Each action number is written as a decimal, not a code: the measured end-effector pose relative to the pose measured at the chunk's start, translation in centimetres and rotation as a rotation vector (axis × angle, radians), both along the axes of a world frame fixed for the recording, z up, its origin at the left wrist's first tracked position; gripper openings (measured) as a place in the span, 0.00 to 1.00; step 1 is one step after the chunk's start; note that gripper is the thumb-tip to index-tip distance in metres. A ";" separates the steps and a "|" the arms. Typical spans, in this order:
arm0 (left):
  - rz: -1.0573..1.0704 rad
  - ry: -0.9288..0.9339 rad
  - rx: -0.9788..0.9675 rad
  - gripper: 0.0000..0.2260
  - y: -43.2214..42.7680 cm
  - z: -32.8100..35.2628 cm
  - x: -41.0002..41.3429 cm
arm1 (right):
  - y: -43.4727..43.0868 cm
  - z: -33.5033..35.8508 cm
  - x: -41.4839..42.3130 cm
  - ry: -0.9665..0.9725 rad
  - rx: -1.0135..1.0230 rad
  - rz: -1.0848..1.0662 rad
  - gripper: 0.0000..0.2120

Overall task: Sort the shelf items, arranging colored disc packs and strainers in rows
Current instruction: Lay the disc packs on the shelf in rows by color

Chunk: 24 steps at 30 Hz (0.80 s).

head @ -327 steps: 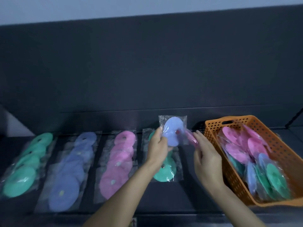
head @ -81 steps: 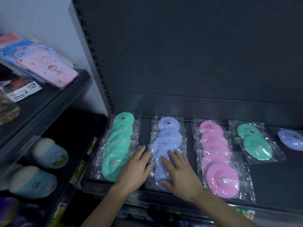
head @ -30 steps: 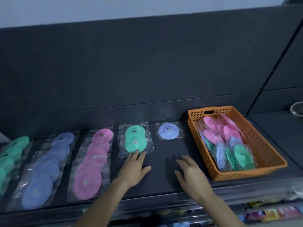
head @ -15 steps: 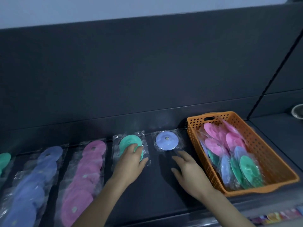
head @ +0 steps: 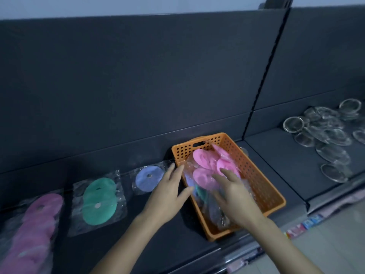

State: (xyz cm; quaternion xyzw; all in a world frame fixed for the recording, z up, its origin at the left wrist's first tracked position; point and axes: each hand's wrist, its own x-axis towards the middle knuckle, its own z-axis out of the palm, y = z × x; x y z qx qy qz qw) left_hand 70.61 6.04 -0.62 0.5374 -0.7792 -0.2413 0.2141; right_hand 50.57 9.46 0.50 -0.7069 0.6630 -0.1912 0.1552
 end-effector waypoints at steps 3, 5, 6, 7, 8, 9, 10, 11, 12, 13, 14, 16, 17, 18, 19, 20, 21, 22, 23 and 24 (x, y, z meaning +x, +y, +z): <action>0.069 0.031 0.051 0.33 -0.6 -0.7 -2.8 | -0.9 -0.6 -3.1 0.005 0.046 -0.001 0.24; 0.119 0.031 0.068 0.32 -0.7 -1.0 -4.6 | -1.4 -0.9 -5.1 0.007 0.085 0.020 0.26; 0.147 0.026 0.066 0.32 -0.8 -1.1 -5.4 | -1.7 -1.1 -6.0 0.009 0.106 0.033 0.27; 0.174 0.018 0.061 0.31 -0.9 -1.1 -6.1 | -1.9 -1.3 -7.0 0.011 0.124 0.046 0.28; 0.196 0.011 0.060 0.31 -1.0 -1.2 -6.7 | -2.2 -1.6 -8.0 0.013 0.141 0.060 0.29; 0.211 0.013 0.062 0.31 -1.1 -1.3 -7.3 | -2.4 -1.8 -8.9 0.011 0.160 0.072 0.29; 0.218 0.021 0.061 0.31 -1.2 -1.3 -7.9 | -2.7 -2.0 -9.7 0.003 0.180 0.082 0.28; 0.218 0.028 0.051 0.30 -1.3 -1.3 -8.6 | -2.9 -2.1 -10.4 -0.007 0.197 0.090 0.28; 0.209 0.033 0.027 0.29 -1.3 -1.2 -9.3 | -3.1 -2.2 -11.2 -0.011 0.208 0.100 0.28; 0.189 0.042 -0.003 0.26 -1.3 -1.1 -10.1 | -3.2 -2.2 -11.9 -0.009 0.215 0.111 0.27; 0.166 0.053 -0.029 0.23 -1.4 -1.0 -11.0 | -3.4 -2.1 -12.6 -0.005 0.217 0.119 0.27; 0.133 0.063 -0.060 0.20 -1.5 -0.7 -12.6 | -3.7 -1.9 -14.1 -0.010 0.203 0.120 0.25; 0.130 0.064 -0.071 0.19 -1.7 -0.7 -13.3 | -3.9 -1.6 -14.9 -0.013 0.179 0.117 0.25; 0.134 0.062 -0.081 0.19 -1.8 -0.7 -13.9 | -4.2 -1.4 -15.5 -0.012 0.143 0.113 0.24; 0.144 0.057 -0.090 0.19 -1.9 -0.7 -14.5 | -4.4 -1.1 -16.1 -0.010 0.098 0.113 0.22; 0.156 0.055 -0.096 0.18 -2.0 -0.7 -15.2 | -4.7 -0.8 -16.7 -0.010 0.048 0.116 0.21; 0.164 0.056 -0.100 0.17 -2.1 -0.7 -15.8 | -5.0 -0.6 -17.1 -0.014 -0.001 0.119 0.20; 0.172 0.057 -0.102 0.17 -2.3 -0.7 -16.4 | -5.5 -0.4 -17.4 -0.020 -0.039 0.119 0.19; 0.180 0.056 -0.102 0.16 -2.4 -0.8 -17.0 | -6.0 -0.3 -17.5 -0.028 -0.066 0.119 0.20; 0.189 0.054 -0.101 0.16 -2.5 -0.9 -17.4 | -6.6 -0.2 -17.6 -0.038 -0.084 0.121 0.22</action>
